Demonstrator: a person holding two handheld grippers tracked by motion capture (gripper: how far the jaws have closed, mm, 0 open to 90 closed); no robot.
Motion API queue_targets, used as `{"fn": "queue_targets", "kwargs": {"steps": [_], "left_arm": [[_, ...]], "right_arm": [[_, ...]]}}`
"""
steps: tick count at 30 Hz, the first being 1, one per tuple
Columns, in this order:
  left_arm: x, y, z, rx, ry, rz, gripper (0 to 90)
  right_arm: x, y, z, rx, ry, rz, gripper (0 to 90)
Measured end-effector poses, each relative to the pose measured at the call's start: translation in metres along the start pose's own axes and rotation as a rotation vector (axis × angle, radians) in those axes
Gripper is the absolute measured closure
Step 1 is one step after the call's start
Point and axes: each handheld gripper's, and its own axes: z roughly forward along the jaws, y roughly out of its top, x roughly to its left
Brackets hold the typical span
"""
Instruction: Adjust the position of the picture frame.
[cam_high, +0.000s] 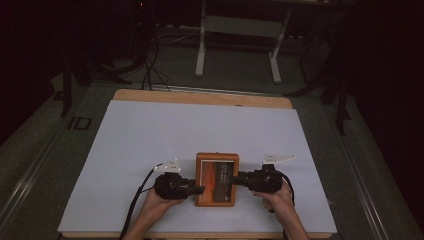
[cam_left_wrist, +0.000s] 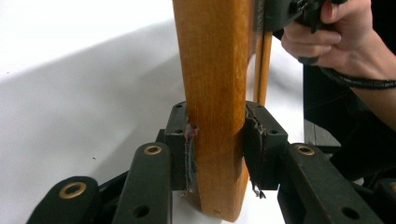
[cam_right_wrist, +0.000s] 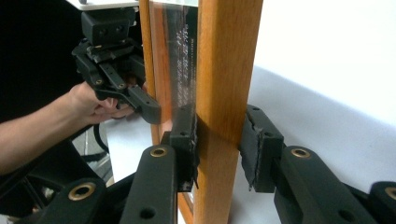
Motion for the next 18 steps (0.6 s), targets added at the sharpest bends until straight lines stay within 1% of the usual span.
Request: {"fn": "queue_targets", "kwargs": {"steps": [2, 3, 5, 6, 8, 10, 13, 14, 15, 16, 17, 18], "left_arm": [[0.001, 0.000, 0.001, 0.000, 0.007, -0.003, 64.5], [0.001, 0.000, 0.001, 0.000, 0.007, -0.003, 64.1], [0.002, 0.000, 0.002, -0.003, 0.011, -0.009, 63.5], [0.002, 0.000, 0.002, -0.003, 0.011, -0.009, 63.1], [0.003, 0.000, 0.002, -0.004, 0.026, -0.010, 62.2], [0.003, 0.001, 0.002, -0.007, 0.027, -0.016, 61.7], [0.003, 0.002, 0.001, -0.026, 0.045, -0.013, 61.1], [0.004, 0.002, 0.001, -0.037, 0.050, -0.016, 60.8], [0.004, 0.002, 0.001, -0.037, 0.050, -0.016, 60.5], [0.004, 0.002, 0.002, -0.044, 0.058, -0.013, 60.0], [0.004, 0.002, 0.002, -0.044, 0.058, -0.013, 59.6], [0.004, 0.002, 0.001, -0.058, 0.079, -0.006, 59.2]], "right_arm": [[-0.004, -0.001, 0.002, -0.006, 0.000, 0.020, 68.4], [-0.004, -0.001, 0.002, -0.006, 0.000, 0.020, 68.4], [-0.007, 0.000, 0.004, -0.006, -0.001, 0.038, 68.1], [-0.008, 0.000, 0.004, -0.006, -0.003, 0.042, 68.1], [-0.010, 0.000, 0.005, -0.006, -0.010, 0.051, 67.8], [-0.010, 0.000, 0.006, -0.007, -0.012, 0.054, 67.7], [-0.011, 0.000, 0.006, -0.004, -0.020, 0.059, 67.4], [-0.011, 0.000, 0.007, -0.003, -0.023, 0.071, 67.3], [-0.011, 0.000, 0.007, -0.003, -0.023, 0.071, 67.3], [-0.013, 0.000, 0.007, -0.005, -0.024, 0.083, 67.1], [-0.013, 0.000, 0.007, -0.005, -0.026, 0.087, 67.1], [-0.014, -0.001, 0.008, -0.004, -0.028, 0.095, 66.9]]}}
